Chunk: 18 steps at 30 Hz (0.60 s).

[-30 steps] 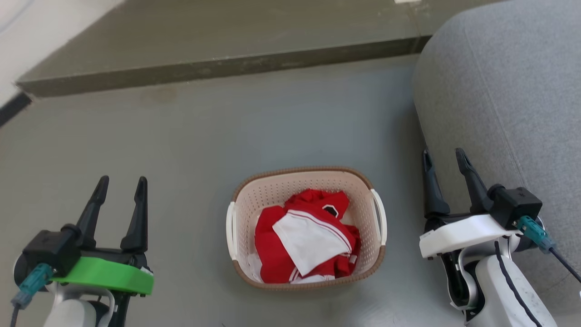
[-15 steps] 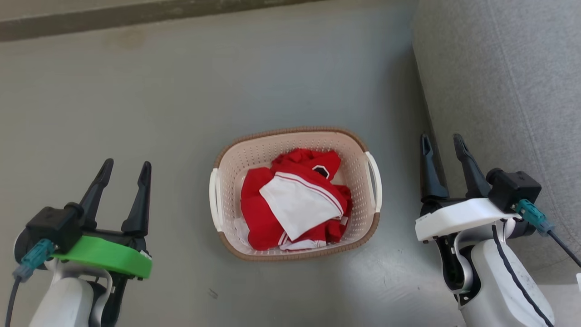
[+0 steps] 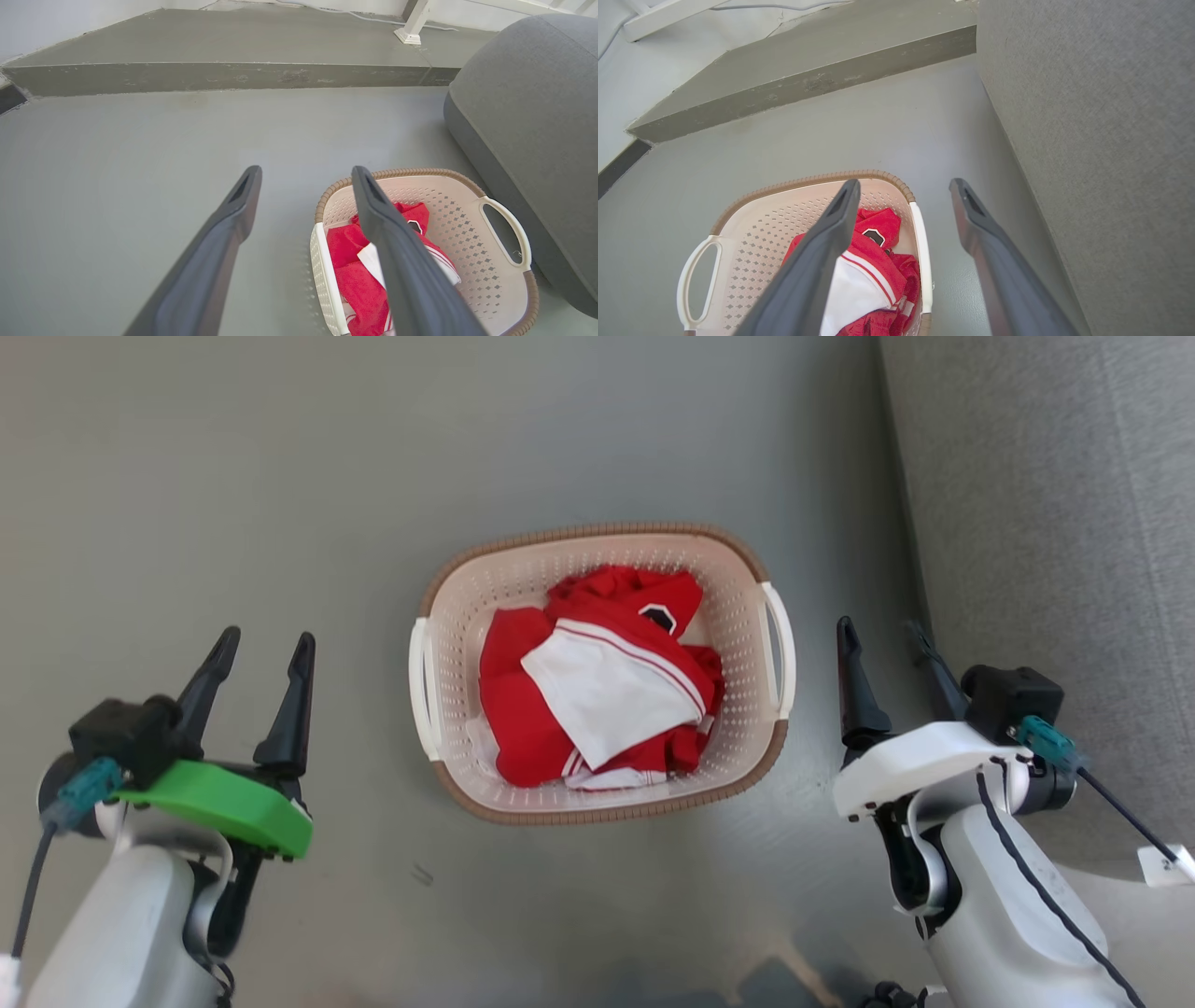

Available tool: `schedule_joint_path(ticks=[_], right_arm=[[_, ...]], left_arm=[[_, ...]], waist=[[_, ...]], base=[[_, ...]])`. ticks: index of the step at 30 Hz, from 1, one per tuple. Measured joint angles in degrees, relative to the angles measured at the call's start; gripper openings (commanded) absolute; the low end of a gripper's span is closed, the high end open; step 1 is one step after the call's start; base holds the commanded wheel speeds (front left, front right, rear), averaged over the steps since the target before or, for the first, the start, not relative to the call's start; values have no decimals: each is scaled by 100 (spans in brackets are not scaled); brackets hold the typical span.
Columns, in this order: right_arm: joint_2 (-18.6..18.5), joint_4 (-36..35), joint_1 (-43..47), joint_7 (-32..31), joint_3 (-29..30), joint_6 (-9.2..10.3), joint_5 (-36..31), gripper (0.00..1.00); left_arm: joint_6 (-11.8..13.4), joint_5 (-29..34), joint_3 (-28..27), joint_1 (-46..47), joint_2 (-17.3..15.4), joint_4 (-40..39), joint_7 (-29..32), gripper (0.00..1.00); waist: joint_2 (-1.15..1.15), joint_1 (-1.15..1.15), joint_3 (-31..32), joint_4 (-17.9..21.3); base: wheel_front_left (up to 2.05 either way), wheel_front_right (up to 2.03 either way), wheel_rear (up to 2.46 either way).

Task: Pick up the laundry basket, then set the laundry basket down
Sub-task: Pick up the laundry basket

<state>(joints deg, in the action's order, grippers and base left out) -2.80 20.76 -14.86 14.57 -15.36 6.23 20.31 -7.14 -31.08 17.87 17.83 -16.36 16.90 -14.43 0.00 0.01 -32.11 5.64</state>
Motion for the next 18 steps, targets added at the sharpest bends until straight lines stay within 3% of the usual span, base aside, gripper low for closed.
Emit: schedule_joint_path(ticks=[18], right_arm=[[-14,1256,-1201,1,-486,41,335,100]], left_arm=[[0,-649,1053,1105,-170,872,89,100]], waist=[[0,0,-958,-16]], base=[[0,0,0]])
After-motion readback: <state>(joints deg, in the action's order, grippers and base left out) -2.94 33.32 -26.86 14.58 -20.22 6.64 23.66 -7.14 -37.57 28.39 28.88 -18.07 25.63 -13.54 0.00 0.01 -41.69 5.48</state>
